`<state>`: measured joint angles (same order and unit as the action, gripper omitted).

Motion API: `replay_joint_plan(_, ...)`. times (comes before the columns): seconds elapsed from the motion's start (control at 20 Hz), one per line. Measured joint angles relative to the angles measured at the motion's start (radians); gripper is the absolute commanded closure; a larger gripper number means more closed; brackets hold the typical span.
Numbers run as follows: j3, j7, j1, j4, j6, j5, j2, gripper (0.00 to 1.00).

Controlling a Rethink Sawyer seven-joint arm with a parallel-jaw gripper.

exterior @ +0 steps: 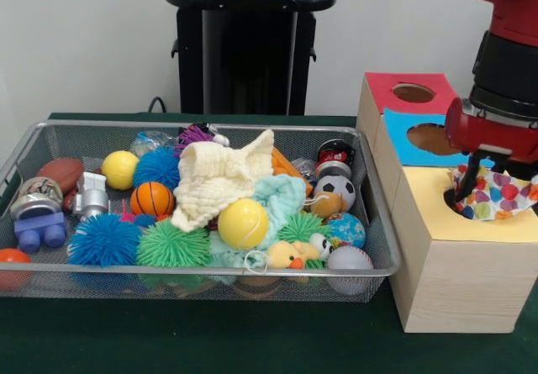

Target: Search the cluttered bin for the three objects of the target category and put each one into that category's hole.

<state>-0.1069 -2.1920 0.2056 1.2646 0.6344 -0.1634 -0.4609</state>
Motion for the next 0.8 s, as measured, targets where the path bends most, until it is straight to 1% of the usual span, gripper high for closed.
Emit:
replay_joint_plan(0.25, -0.038, 0.000, 0.031, -0.016, -0.001, 0.000, 0.013, 1.00)
replay_joint_plan(0.35, -0.067, 0.000, 0.055, -0.027, -0.010, 0.000, 0.026, 1.00)
replay_joint_plan(0.55, -0.099, 0.000, 0.079, -0.034, -0.032, -0.006, 0.038, 1.00)
replay_joint_plan(0.6, -0.121, 0.000, 0.096, -0.036, -0.060, -0.019, 0.048, 1.00)
replay_joint_plan(0.8, -0.149, 0.000, 0.116, -0.037, -0.110, -0.036, 0.065, 1.00)
